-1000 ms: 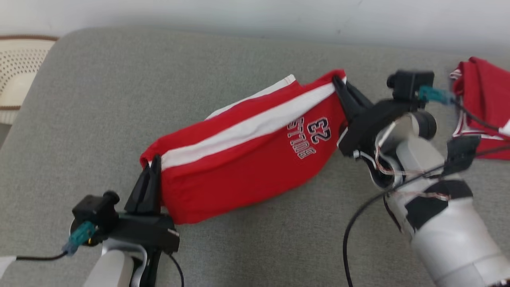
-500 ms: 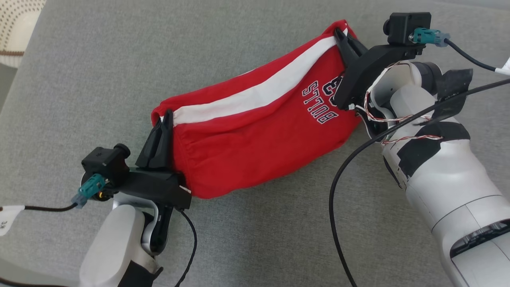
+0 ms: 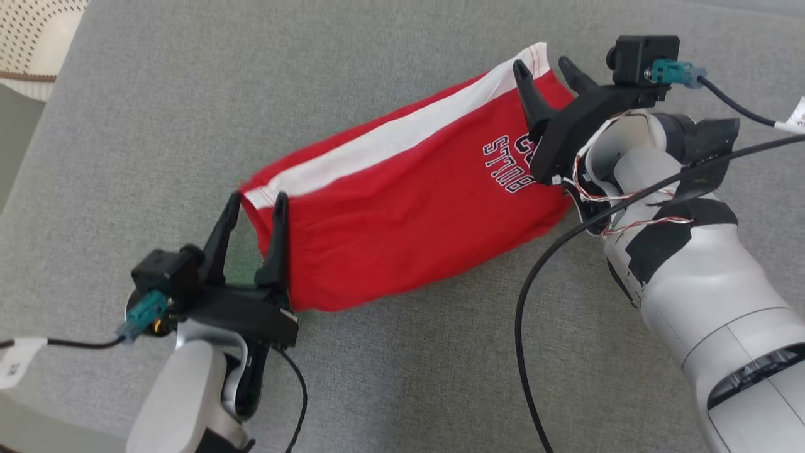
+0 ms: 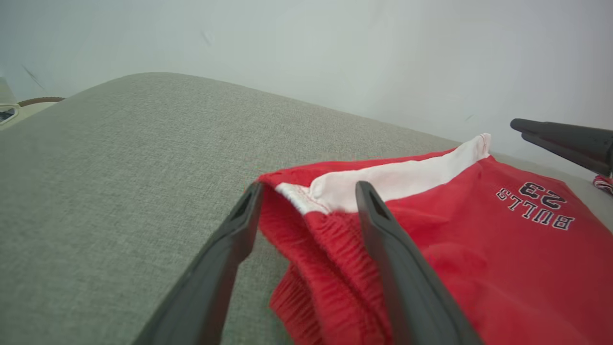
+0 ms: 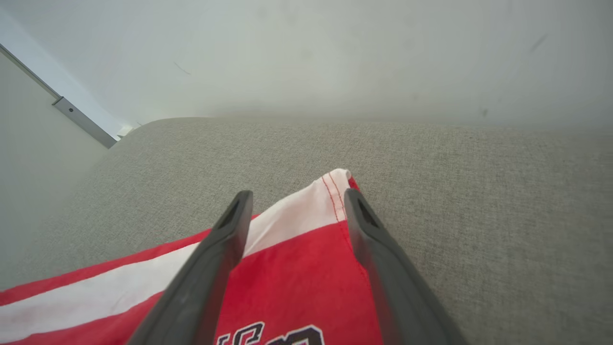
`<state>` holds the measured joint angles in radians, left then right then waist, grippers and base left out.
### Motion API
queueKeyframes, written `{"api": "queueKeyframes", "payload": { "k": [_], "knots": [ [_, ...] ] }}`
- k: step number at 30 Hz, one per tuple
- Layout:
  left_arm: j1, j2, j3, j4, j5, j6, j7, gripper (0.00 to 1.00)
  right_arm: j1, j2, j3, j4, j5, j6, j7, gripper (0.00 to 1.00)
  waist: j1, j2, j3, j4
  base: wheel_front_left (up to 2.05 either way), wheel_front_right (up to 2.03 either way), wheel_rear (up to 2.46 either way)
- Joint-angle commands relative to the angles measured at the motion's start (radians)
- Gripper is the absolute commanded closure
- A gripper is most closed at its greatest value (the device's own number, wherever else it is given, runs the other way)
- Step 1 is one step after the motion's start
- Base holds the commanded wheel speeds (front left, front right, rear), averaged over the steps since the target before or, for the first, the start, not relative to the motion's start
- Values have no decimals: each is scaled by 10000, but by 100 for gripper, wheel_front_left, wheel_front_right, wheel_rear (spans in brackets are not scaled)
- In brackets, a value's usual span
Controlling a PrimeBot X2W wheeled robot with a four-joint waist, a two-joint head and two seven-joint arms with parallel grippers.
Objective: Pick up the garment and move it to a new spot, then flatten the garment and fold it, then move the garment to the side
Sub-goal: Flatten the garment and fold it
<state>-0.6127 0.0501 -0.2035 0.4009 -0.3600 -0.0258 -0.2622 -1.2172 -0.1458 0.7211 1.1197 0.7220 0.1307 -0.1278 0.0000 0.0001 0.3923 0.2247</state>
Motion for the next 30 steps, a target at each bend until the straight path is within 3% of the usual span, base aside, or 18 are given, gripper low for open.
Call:
{"api": "queueKeyframes", "payload": {
  "k": [1, 11, 18, 30],
  "knots": [
    [314, 10, 64, -64, 212, 8, -36, 0, 240, -59, 104, -1, 121, 1, -64, 0, 0, -1, -273, -95, 0, 0, 0],
    [2377, 14, 810, -1999, 934, 209, -36, 0, 1586, -528, 717, -478, 926, 1, -754, 0, 0, -1, -1402, -333, 0, 0, 0],
    [4011, 4, 1127, -3655, 1698, 708, -25, 0, 2921, -969, 1126, -769, 1475, 1, -794, 0, 0, -1, -1996, -479, 0, 0, 0],
    [4706, 9, 896, -4190, 1284, 1040, -25, 0, 3021, -943, 786, -135, 2381, 1, -489, 0, 0, -1, -1919, -15, 0, 0, 0]
  ]
}}
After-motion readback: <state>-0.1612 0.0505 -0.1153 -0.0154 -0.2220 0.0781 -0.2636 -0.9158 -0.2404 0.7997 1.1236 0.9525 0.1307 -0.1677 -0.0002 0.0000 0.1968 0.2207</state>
